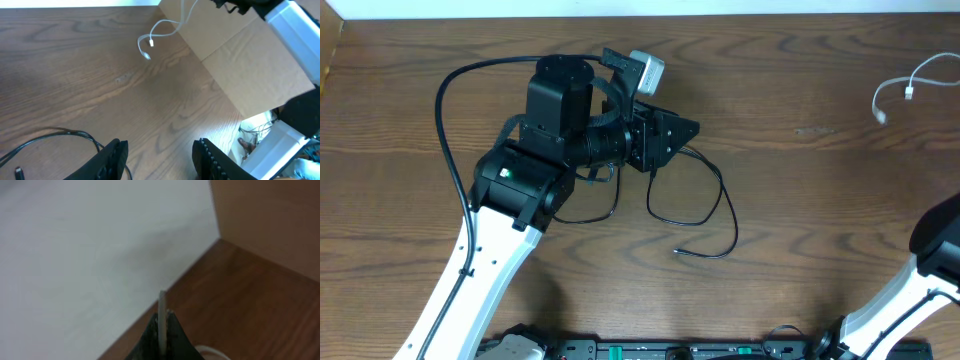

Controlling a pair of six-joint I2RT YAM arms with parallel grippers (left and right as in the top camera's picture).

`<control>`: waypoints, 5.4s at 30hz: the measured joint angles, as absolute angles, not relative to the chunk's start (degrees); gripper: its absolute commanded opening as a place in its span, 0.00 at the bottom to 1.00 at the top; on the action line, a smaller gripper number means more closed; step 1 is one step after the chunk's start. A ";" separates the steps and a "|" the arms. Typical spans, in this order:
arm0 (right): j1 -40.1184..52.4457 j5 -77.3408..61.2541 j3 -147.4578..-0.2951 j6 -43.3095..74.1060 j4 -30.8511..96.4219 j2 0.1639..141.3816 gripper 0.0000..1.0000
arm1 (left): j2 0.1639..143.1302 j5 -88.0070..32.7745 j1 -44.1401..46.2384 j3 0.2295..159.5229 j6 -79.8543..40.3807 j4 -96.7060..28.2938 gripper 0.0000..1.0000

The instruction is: Untangle cables

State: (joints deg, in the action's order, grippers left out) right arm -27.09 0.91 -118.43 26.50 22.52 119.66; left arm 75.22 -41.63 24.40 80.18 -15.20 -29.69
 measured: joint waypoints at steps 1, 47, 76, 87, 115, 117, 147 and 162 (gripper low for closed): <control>-27.09 1.87 -118.43 26.48 22.87 120.60 0.01 | 75.22 -41.65 24.40 80.16 -15.20 -29.67 0.46; -1.85 -27.27 -118.54 -2.35 69.38 123.83 0.93 | 100.31 -9.89 19.22 78.04 -10.17 -52.60 0.42; -0.80 -26.98 -118.54 -2.37 71.26 123.83 0.91 | 92.27 -10.83 19.22 77.87 -7.68 -42.13 0.07; 1.85 -27.00 -118.54 -2.37 71.61 123.83 0.89 | 62.57 -13.43 19.22 80.25 -10.72 -32.71 0.07; 2.24 -65.14 -118.52 -26.74 72.90 104.27 0.88 | 62.46 -24.32 19.22 79.90 -37.54 8.78 0.07; 3.46 -65.69 -118.52 -27.59 72.97 103.94 0.88 | 63.13 -25.85 19.22 79.90 -39.24 8.97 0.07; 21.63 -60.14 -118.50 -10.26 45.17 110.13 0.21 | 64.10 -29.91 18.74 79.90 -41.82 4.47 0.08; 22.39 -68.60 -118.50 -20.49 48.95 110.13 0.01 | 64.42 -33.87 18.74 79.90 -41.82 -0.69 0.07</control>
